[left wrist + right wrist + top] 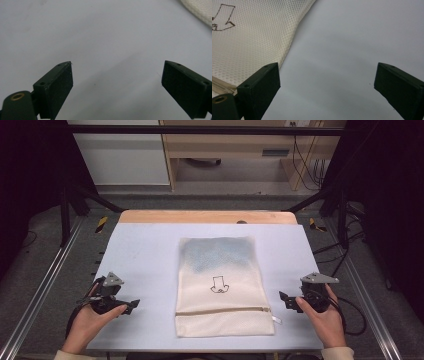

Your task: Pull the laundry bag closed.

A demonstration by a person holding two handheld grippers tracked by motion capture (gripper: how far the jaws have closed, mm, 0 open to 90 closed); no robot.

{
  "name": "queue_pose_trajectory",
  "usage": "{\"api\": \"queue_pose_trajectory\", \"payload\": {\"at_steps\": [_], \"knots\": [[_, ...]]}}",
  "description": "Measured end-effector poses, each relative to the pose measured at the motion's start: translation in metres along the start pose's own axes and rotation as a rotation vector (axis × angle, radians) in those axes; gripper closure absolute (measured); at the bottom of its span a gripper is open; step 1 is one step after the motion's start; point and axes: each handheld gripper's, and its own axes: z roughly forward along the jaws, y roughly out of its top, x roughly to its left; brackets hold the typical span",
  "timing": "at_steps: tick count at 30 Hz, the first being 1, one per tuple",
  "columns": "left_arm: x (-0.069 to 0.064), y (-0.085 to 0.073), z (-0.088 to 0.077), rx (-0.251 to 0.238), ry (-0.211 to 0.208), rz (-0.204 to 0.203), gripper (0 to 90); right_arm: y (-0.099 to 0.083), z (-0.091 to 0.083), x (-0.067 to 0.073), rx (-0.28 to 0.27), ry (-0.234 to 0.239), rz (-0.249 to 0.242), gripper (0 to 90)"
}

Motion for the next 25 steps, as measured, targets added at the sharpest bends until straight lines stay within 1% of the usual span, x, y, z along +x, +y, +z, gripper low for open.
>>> {"api": "queue_pose_trajectory", "payload": {"at_steps": [1,2,3,4,7,8,10,11,13,14,15,16,17,18,19,20,22,23,25], "knots": [[0.0,0.0,0.0,0.0,0.0,0.0,9.7,-0.002,0.001,0.0,0.002,-0.001,0.007,7.1],[0.005,-0.002,-0.002,0.001,0.006,-0.002,9.5,-0.004,0.003,-0.001,0.003,0.0,0.005,6.9],[0.006,-0.003,-0.002,-0.002,0.007,-0.008,9.4,-0.005,0.003,-0.001,0.002,0.002,0.013,6.9],[0.007,-0.004,-0.003,-0.006,0.007,-0.014,9.4,-0.007,0.004,-0.001,0.001,0.004,0.009,6.8],[0.011,-0.006,-0.004,0.001,0.018,-0.013,9.1,-0.011,0.007,-0.003,0.001,-0.004,0.02,6.8],[0.014,-0.008,-0.005,0.003,0.034,-0.015,9.1,-0.012,0.008,-0.003,-0.002,-0.009,0.023,6.8],[0.017,-0.01,-0.006,-0.002,0.039,-0.024,9.0,-0.014,0.01,-0.004,-0.002,-0.026,0.031,7.0],[0.017,-0.01,-0.006,-0.002,0.039,-0.024,8.9,-0.016,0.01,-0.005,-0.003,-0.04,0.026,7.2],[0.02,-0.012,-0.007,-0.003,0.055,-0.019,8.9,-0.016,0.01,-0.004,-0.005,-0.048,0.031,7.5],[0.02,-0.013,-0.007,-0.004,0.063,-0.017,8.9,-0.018,0.01,-0.004,-0.009,-0.064,0.04,7.9],[0.02,-0.014,-0.008,-0.006,0.073,-0.018,8.8,-0.019,0.011,-0.004,-0.011,-0.07,0.037,8.0],[0.022,-0.015,-0.01,-0.016,0.072,-0.02,8.8,-0.02,0.011,-0.003,-0.008,-0.075,0.048,8.3],[0.022,-0.015,-0.01,-0.016,0.072,-0.02,8.8,-0.02,0.011,-0.003,-0.008,-0.075,0.048,8.3],[0.021,-0.016,-0.012,-0.021,0.07,-0.018,8.8,-0.021,0.008,-0.002,-0.028,-0.078,0.058,8.9],[0.021,-0.016,-0.012,-0.021,0.07,-0.018,8.8,-0.022,0.007,-0.002,-0.034,-0.083,0.06,8.8],[0.021,-0.017,-0.012,-0.03,0.069,-0.024,8.8,-0.022,0.007,-0.001,-0.027,-0.083,0.059,8.7],[0.02,-0.017,-0.011,-0.027,0.069,-0.021,8.8,-0.024,0.008,0.001,-0.014,-0.087,0.052,8.7],[0.019,-0.016,-0.01,-0.024,0.07,-0.017,8.8,-0.025,0.01,0.002,-0.012,-0.082,0.05,8.6],[0.019,-0.016,-0.009,-0.026,0.068,-0.015,8.8,-0.024,0.009,0.004,-0.017,-0.081,0.048,8.7]]}}
